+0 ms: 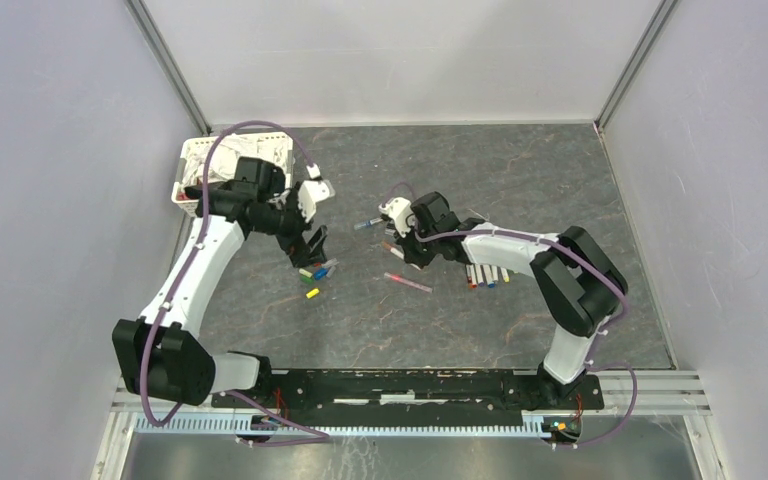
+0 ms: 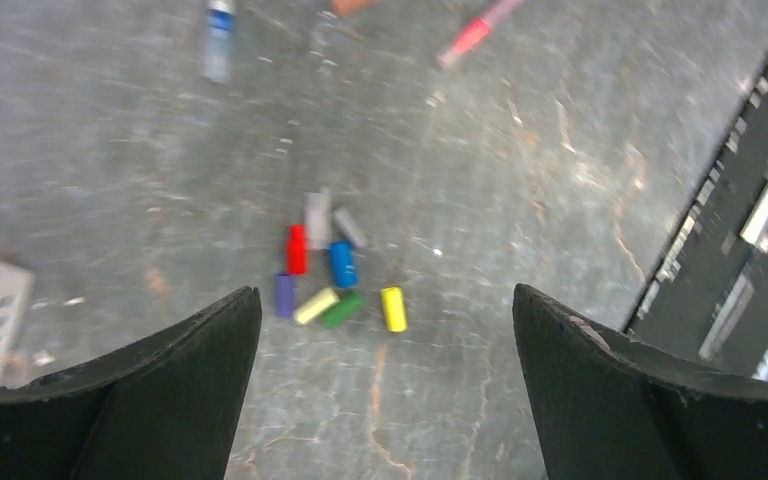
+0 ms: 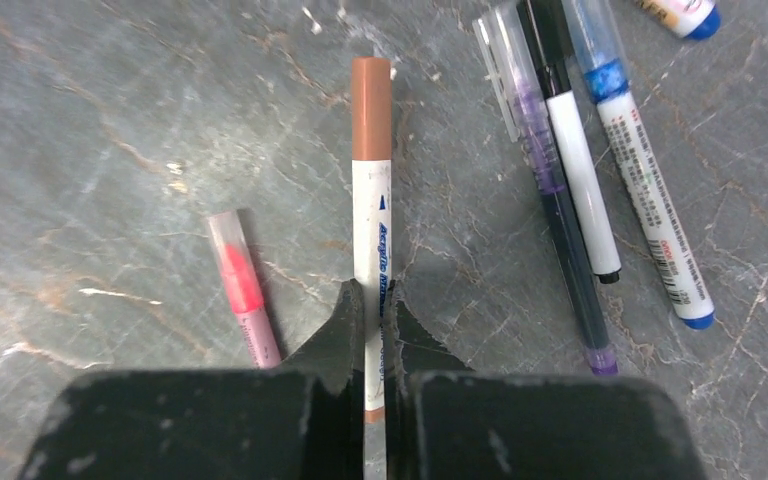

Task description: Open the pen caps

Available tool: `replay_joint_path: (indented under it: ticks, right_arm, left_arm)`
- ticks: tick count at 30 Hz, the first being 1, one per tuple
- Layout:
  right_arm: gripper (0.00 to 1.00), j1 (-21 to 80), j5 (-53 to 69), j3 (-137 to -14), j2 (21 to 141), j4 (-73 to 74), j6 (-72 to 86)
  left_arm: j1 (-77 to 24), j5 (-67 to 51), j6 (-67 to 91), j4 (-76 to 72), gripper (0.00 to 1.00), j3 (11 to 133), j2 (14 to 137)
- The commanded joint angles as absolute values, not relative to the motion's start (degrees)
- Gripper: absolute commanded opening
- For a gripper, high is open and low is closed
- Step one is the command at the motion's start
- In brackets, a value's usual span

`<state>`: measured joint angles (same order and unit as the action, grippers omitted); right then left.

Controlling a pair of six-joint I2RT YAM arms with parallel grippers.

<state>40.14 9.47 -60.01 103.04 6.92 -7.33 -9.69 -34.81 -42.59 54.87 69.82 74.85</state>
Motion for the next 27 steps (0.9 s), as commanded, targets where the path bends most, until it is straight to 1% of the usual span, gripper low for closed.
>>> replay_joint_path:
  ticks: [1,3,9,13,19,24,27]
  right_arm:
    - [0.00,40.38,14.76,-64.46,97.22,8.27,-6.86]
    - [0.00,40.36,18.81,-64.90,95.59,8.76,-5.42]
    - [0.00,41.04,38.73,-61.33,91.76,6.33,1.49]
    - [0.00,43.17,45.51,-59.59,92.05,6.04,3.37]
    - [0.00,45.77,50.62,-60.16,93.87,5.46,5.03]
    - [0.00,45.86,54.01,-60.86,95.21,3.17,7.38]
    - [0.00,45.87,54.58,-61.13,95.80,2.87,7.87]
  left_arm:
    - [-9.54,-43.34,-55.31,60.96,1.00,65.53,73.21]
    - [-9.58,-45.75,-58.23,62.09,1.00,64.28,72.99]
    - [-9.67,-50.94,-64.57,62.74,1.00,61.86,73.14]
    - [-9.95,-54.63,-66.65,63.45,0.98,62.13,73.96]
    - [-12.13,-56.76,-70.38,65.86,0.95,61.84,73.35]
    - [-14.79,-56.06,-73.66,69.73,0.84,60.82,74.47]
    - [-15.60,-55.76,-73.95,69.94,0.74,60.15,74.62]
